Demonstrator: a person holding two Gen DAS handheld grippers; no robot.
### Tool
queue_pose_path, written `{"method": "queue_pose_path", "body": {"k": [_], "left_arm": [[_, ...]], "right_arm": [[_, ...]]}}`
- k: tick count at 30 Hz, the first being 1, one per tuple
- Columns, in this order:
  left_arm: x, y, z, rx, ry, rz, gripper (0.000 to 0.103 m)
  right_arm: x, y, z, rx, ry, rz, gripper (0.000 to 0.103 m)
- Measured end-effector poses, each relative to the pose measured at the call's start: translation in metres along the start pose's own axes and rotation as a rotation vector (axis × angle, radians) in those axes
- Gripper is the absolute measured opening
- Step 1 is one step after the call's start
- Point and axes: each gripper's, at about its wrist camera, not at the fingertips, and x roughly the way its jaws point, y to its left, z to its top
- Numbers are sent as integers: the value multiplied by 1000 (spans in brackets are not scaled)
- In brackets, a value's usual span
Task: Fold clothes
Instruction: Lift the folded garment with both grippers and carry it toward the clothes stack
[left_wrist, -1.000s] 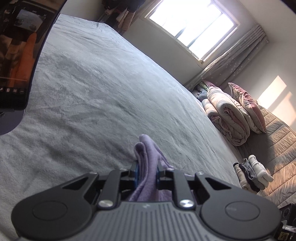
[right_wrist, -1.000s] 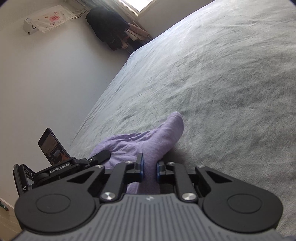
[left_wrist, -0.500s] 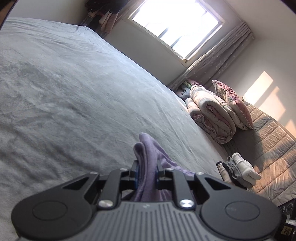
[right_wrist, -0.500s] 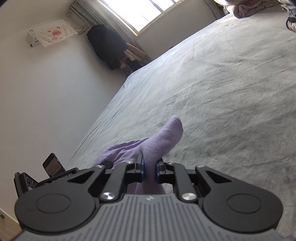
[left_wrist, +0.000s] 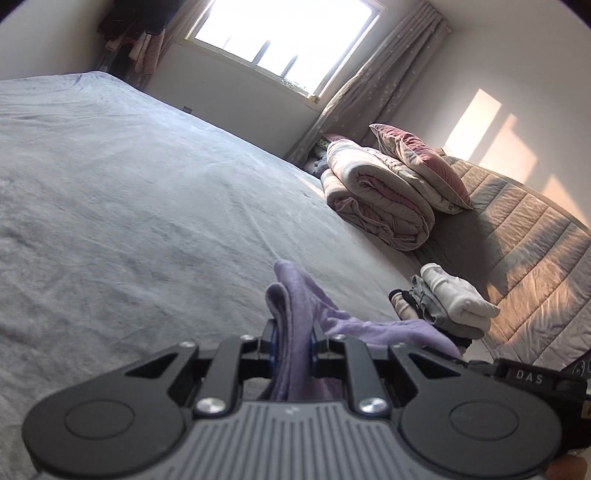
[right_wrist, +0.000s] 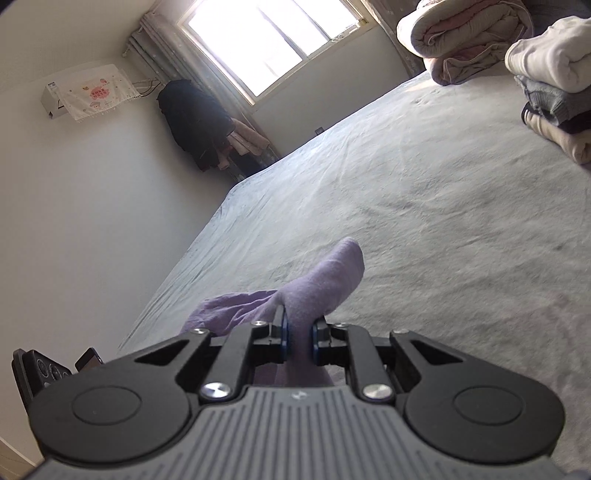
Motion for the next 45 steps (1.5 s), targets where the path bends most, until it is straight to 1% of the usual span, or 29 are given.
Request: {"method": "queue_pose_path", "body": {"k": [6,14,19,21,26,33,38,45], "left_arm": [[30,-51,3,7,5,-47,15],[69,-128,15,49,7,-94,15],[96,-179,24,75,-3,-134,15],[106,-199,26,68,-11,-142,15],[135,-238,33,80,-18,-179,15],[173,-282,43,74,-30,-230,15],[198,-301,51,71,-33,-249,15],[234,-326,61,68,-35,-275,15]], "right_arm": [[-23,-38,39,-3,-18,-32,15],[-60,-75,92,-22,-66,-56,15],[-82,-103,134,-9,-91,-58,15],[-91,-115,152,-9,-104,-61,15],[-108,-142,196,-13,-123,-74,15],[-124,-168,244,-43,-153,-94,15],[-131,-188,274,-49,-171,-108,15],[-123,-210,312,-65,-178,-129,15]]}}
